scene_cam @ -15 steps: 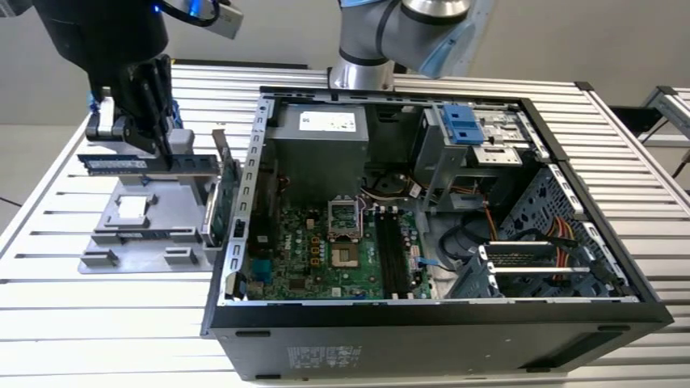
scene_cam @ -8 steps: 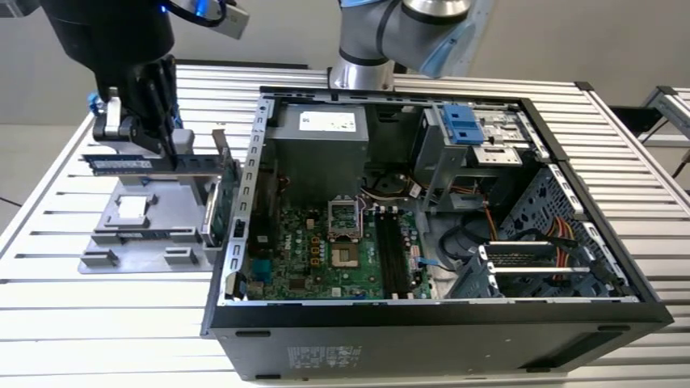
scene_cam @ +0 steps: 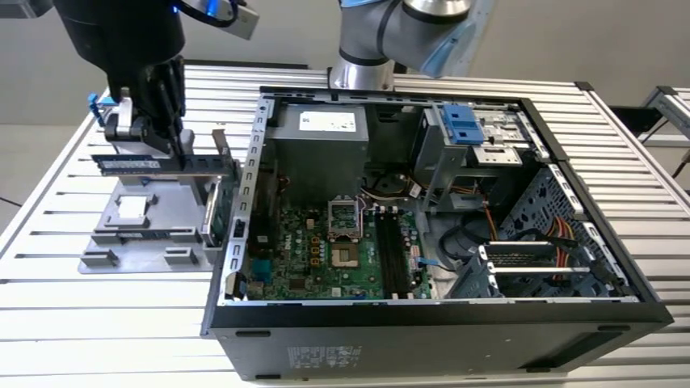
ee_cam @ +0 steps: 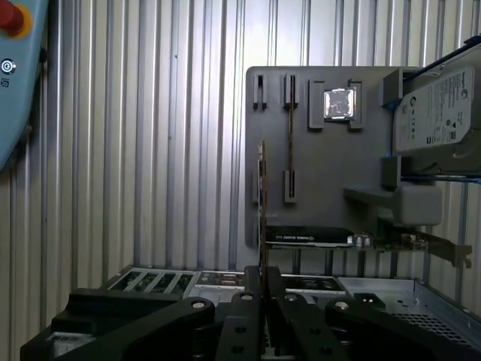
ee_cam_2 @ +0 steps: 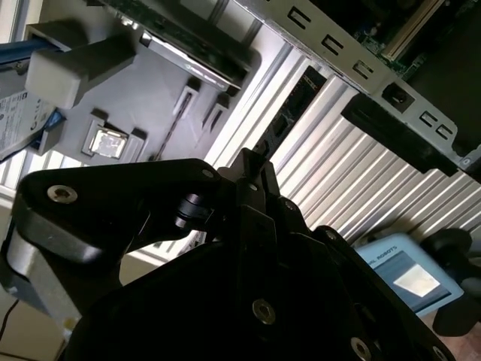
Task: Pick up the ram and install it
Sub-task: 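Pick up the ram and move it above insertion slot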
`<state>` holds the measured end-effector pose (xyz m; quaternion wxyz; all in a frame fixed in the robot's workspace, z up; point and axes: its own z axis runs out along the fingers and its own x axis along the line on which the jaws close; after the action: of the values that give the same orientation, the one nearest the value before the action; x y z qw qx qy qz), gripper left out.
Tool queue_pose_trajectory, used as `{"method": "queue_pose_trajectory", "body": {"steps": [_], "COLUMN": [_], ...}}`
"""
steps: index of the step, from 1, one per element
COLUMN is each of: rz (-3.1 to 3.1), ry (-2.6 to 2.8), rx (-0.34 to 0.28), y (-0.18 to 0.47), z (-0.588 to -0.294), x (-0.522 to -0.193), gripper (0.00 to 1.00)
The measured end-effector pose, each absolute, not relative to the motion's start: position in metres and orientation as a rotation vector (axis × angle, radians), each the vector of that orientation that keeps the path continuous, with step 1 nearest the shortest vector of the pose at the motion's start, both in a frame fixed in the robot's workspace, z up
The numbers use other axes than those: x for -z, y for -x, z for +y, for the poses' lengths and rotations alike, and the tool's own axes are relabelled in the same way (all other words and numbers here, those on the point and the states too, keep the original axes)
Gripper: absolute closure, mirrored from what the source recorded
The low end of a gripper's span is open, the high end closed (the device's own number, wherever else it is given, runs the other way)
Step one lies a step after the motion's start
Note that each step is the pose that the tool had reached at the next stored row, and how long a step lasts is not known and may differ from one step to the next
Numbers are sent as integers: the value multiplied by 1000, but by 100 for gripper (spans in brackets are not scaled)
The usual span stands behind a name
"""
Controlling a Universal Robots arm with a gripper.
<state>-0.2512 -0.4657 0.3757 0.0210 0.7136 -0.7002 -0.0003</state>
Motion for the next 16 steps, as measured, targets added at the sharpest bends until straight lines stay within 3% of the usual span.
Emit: {"method": "queue_pose_trajectory", "body": {"steps": [16], "rz": [-2170], "ry": [-2212], "rx": [1], "y": [236], "z": [-465], "x": [-376], "gripper": [100]}}
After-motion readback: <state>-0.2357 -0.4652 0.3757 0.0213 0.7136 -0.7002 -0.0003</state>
